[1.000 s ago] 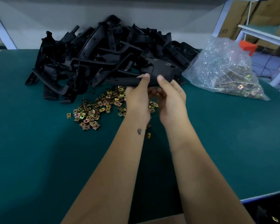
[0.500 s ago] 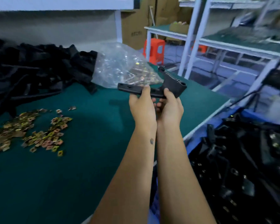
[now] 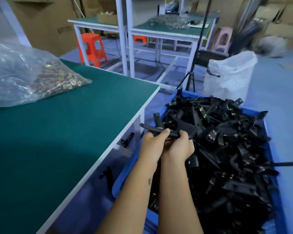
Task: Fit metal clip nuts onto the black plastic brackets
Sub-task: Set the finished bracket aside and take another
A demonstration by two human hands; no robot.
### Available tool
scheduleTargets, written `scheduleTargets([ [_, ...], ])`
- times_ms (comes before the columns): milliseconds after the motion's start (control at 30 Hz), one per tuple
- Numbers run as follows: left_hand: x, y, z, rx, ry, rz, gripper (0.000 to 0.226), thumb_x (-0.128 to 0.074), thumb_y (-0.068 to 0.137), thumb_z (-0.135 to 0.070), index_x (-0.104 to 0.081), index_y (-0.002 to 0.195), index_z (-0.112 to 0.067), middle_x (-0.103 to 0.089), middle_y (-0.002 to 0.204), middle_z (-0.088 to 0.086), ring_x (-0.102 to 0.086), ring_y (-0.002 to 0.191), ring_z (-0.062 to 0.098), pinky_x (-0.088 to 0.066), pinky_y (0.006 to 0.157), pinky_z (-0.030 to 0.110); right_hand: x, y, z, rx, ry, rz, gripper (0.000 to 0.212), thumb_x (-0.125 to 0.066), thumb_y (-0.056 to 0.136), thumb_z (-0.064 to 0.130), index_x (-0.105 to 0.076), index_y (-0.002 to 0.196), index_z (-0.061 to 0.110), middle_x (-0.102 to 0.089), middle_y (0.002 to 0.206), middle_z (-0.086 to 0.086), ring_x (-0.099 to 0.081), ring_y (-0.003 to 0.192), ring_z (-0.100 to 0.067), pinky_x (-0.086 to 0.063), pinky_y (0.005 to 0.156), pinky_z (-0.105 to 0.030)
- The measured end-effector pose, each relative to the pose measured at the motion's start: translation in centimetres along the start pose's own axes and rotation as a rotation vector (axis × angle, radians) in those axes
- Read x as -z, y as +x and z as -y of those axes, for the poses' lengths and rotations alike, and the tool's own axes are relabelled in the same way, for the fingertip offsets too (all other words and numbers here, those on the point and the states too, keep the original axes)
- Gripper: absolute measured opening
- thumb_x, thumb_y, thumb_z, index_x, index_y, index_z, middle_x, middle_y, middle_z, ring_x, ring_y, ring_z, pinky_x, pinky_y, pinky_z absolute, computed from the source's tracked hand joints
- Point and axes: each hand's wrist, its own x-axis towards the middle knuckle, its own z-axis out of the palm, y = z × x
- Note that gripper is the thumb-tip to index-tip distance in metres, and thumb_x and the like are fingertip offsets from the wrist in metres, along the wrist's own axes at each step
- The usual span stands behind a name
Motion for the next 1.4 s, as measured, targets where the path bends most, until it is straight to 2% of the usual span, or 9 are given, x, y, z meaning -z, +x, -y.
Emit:
scheduleTargets([
  [133, -0.6, -0.4, -1.1, -0.012, 0.015, 0.143, 0.011, -0.056, 0.101, -0.023, -0.059, 0.110, -0.020, -0.075, 0.102, 0.004, -0.070, 0.090, 0.017, -0.056, 0.086, 0.033, -1.4, 2.8, 3.3, 0.159, 0.050, -0.081, 0.007, -0.061, 0.090, 0.010, -0.062, 0.084, 0.010, -0.063, 0.070, -0.003, -0.054, 0.049, -0.011, -0.043, 0.050, -0.024],
  [300, -0.2, -0.5, -2.8, -0.123, 0.023, 0.167, 0.013, -0.049, 0.103, -0.023, -0.061, 0.106, -0.025, -0.075, 0.091, -0.005, -0.070, 0.091, 0.016, -0.053, 0.090, 0.034, -4.5, 3.3, 5.4, 0.106, -0.002, 0.044, 0.051, -0.065, 0.093, 0.023, -0.048, 0.136, 0.004, -0.069, 0.108, -0.007, -0.065, 0.069, -0.013, -0.047, 0.055, -0.021],
  [433, 1.3, -0.8, -3.2, -0.284, -0.066, 0.066, 0.024, -0.049, 0.101, -0.010, -0.068, 0.096, -0.024, -0.073, 0.079, -0.013, -0.064, 0.069, 0.001, -0.050, 0.061, 0.015, -6.7, -0.7, 3.2, 0.068, -0.099, 0.194, 0.025, -0.050, 0.093, 0.005, -0.059, 0.115, -0.001, -0.062, 0.094, -0.010, -0.053, 0.063, -0.017, -0.040, 0.054, -0.026],
  [567, 4.8, -2.1, -4.5, -0.408, -0.175, 0.004, 0.033, -0.050, 0.096, -0.007, -0.074, 0.083, -0.027, -0.074, 0.078, -0.005, -0.066, 0.067, 0.008, -0.052, 0.060, 0.021, -8.8, -6.3, 0.5, 0.236, -0.205, 0.334, 0.017, -0.049, 0.089, 0.001, -0.063, 0.096, 0.007, -0.063, 0.090, -0.009, -0.057, 0.074, -0.024, -0.047, 0.067, -0.035],
  [833, 16.8, -5.7, -8.6, -0.674, -0.349, -0.278, 0.026, -0.046, 0.094, 0.005, -0.065, 0.085, -0.011, -0.069, 0.076, 0.002, -0.061, 0.066, 0.011, -0.050, 0.059, 0.021, -13.6, -19.6, -6.4, 0.273, -0.233, 0.777, 0.022, -0.050, 0.087, -0.002, -0.059, 0.076, 0.015, -0.060, 0.077, -0.005, -0.054, 0.074, -0.023, -0.046, 0.072, -0.040],
  [1000, 25.3, -9.4, -8.1, -0.677, -0.293, -0.600, 0.022, -0.051, 0.089, 0.005, -0.062, 0.078, -0.011, -0.062, 0.058, -0.007, -0.053, 0.050, 0.004, -0.042, 0.047, 0.017, -12.9, -27.2, -13.7, 0.178, -0.404, 1.066, 0.024, -0.047, 0.088, 0.001, -0.060, 0.079, 0.020, -0.059, 0.081, 0.003, -0.053, 0.076, -0.020, -0.044, 0.071, -0.037],
  [1133, 30.4, -12.2, -7.3, -0.653, -0.393, -0.775, 0.019, -0.044, 0.091, 0.008, -0.058, 0.083, -0.002, -0.058, 0.062, 0.004, -0.050, 0.054, 0.013, -0.041, 0.048, 0.019, -12.4, -31.7, -18.5, 0.121, -0.527, 1.217, 0.021, -0.046, 0.090, 0.001, -0.061, 0.086, 0.015, -0.055, 0.074, 0.005, -0.050, 0.065, -0.017, -0.045, 0.062, -0.033],
  [1300, 35.9, -14.6, -6.1, -0.560, -0.241, -0.931, 0.020, -0.047, 0.095, -0.005, -0.065, 0.087, -0.009, -0.066, 0.071, 0.003, -0.059, 0.065, 0.017, -0.048, 0.056, 0.029, -11.6, -35.5, -22.8, 0.126, -0.581, 1.380, 0.022, -0.046, 0.089, 0.004, -0.060, 0.083, 0.019, -0.054, 0.057, 0.018, -0.047, 0.049, 0.001, -0.041, 0.049, -0.016],
  [1400, 38.6, -15.1, -5.1, -0.555, -0.018, -1.046, 0.025, -0.045, 0.096, -0.005, -0.067, 0.086, -0.013, -0.069, 0.080, -0.002, -0.062, 0.075, 0.010, -0.050, 0.068, 0.025, -11.4, -35.9, -24.8, 0.195, -0.720, 1.474, 0.022, -0.045, 0.089, 0.010, -0.061, 0.086, 0.025, -0.061, 0.084, 0.008, -0.053, 0.065, -0.004, -0.041, 0.058, -0.024],
])
